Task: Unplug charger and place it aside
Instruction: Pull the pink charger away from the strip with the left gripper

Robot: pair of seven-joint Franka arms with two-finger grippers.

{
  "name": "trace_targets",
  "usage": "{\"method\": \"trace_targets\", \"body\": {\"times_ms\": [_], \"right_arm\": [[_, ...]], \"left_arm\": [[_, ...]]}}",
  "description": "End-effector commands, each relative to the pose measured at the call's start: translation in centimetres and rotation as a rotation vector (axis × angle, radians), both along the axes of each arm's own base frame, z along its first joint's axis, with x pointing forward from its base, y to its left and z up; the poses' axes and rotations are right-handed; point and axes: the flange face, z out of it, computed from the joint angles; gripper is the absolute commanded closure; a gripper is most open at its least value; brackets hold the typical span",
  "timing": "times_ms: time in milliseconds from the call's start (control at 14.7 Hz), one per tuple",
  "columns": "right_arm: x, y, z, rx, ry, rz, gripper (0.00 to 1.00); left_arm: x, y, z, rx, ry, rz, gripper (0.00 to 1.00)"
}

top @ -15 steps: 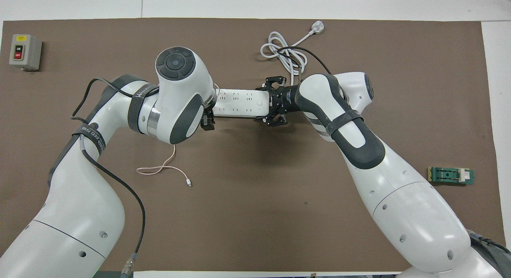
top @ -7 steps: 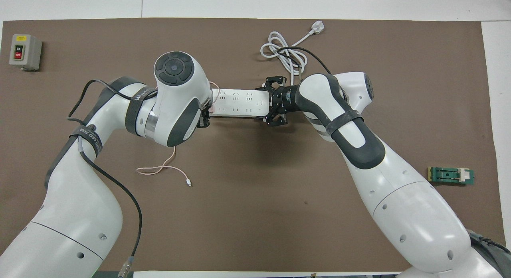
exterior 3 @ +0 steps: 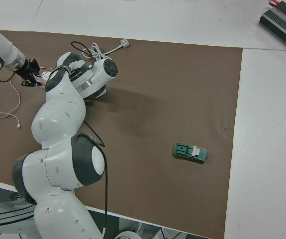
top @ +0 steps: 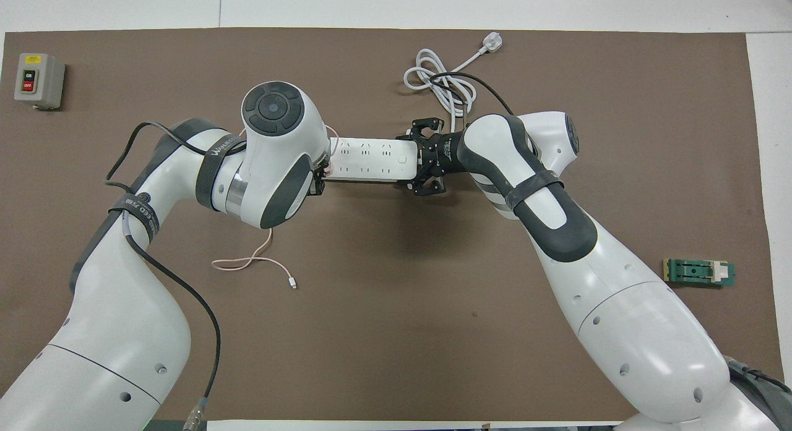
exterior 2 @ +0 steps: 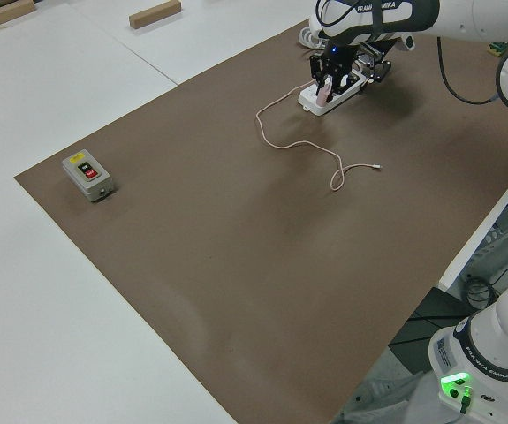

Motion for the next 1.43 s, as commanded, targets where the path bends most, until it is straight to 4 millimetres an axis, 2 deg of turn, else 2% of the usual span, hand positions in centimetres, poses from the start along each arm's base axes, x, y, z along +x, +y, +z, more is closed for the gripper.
{"method": "trace_targets", "body": {"times_ms": [0,544,816,1155,1359], "right_arm": [[0.3,-0.3,-1.0,0.010,-0.023,0.022,1.00],[0.2,-0.3,-1.1,0.008,-0.023,0.024,1.00],[0.2,-0.3,-1.1,0.009,-0.022,0.023,1.00],[0.2,-0.2,-1.1,0.007,-0.024,0.022,1.00],[0.1,0.3,-1.1,0.001,-0.028,0.024,1.00]], "left_arm": [[0.2,0.5,1.1,-0.001,-0.050,-0.018,1.00],[0.3,0.7,1.2,0.005,-0.043,-0.038,1.00],[1.2,1.4,3.8,0.031,0.012,-0.082,1.00],[0.3,2.3,8.3,0.024,0.017,-0.088,1.00],[-0.1,4.3,9.0,0.026,0.052,-0.277,1.00]]}}
